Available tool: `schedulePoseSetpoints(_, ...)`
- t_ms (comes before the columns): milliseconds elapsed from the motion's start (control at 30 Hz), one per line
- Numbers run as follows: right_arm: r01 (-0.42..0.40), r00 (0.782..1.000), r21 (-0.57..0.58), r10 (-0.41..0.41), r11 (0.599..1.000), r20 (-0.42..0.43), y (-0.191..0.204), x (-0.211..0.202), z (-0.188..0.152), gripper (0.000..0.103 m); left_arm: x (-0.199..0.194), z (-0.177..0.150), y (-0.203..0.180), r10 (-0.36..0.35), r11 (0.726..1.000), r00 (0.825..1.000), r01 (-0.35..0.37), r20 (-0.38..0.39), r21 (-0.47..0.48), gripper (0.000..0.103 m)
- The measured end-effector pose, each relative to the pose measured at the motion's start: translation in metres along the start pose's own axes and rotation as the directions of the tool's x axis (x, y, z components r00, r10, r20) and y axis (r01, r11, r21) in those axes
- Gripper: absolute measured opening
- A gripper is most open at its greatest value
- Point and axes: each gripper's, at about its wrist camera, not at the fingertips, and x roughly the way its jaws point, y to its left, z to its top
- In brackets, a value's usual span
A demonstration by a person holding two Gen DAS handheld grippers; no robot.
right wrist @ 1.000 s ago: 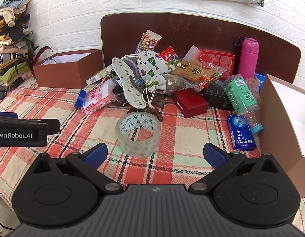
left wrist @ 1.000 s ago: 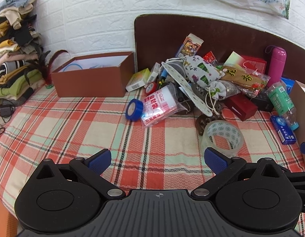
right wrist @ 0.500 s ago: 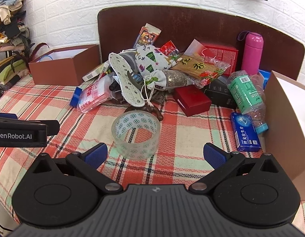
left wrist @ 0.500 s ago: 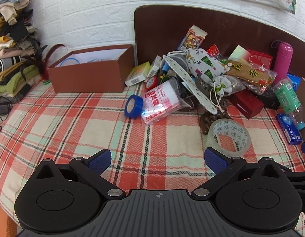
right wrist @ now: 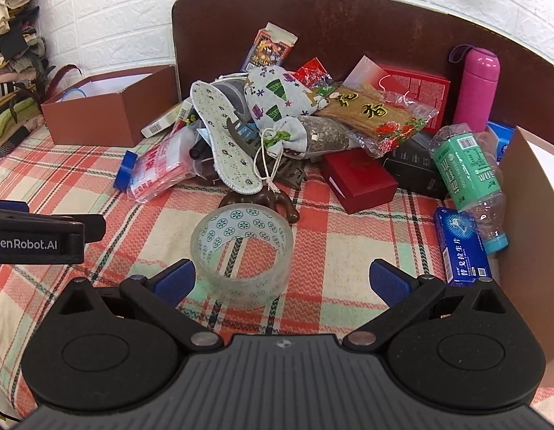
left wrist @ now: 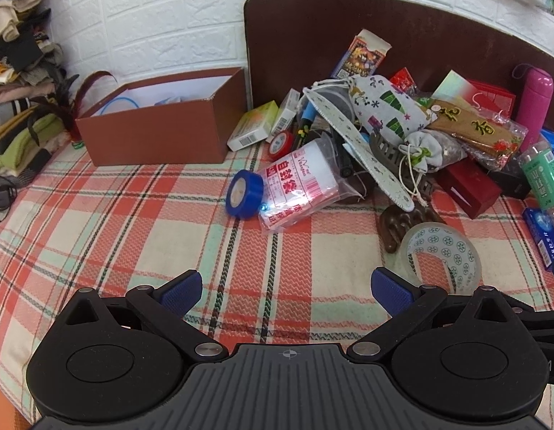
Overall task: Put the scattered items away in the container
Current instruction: 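Move the left tool toward the clear tape roll on the bed, then close the left gripper on the rim of the clear tape roll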
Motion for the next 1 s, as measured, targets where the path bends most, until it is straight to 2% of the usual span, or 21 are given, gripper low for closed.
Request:
schedulePoseSetpoints(433, 0.012, 0.998, -0.004, -0.012, 1.0, -0.055, -0.007, 0.044, 0.01, 0.103, 0.046, 0.013, -0.006, -0.02, 1.0, 0.998, 0.021, -0.067, 0.019, 0.103)
schedulePoseSetpoints(600, 0.011, 0.998, -0.022, -0.012, 1.0, -0.063, -0.01, 0.061, 0.013, 0.103, 0.055, 0.018, -0.017, -0.07, 0.996, 0.994, 0.074, -0.087, 0.045, 0.103)
schedulePoseSetpoints(767, -0.009, 0.997, -0.02, 0.008, 1.0, -0.076, -0.016, 0.07, 0.014, 0.103, 0.056, 0.026, -0.028, -0.158, 0.985, 0.983, 0.163, -0.098, 0.048, 0.102)
schedulePoseSetpoints(1000, -0.036, 0.996, -0.033, 0.033, 0.999, -0.085, -0.02, 0.075, 0.014, 0.102, 0.07, 0.027, -0.049, -0.215, 0.969, 0.964, 0.23, -0.153, 0.087, 0.094)
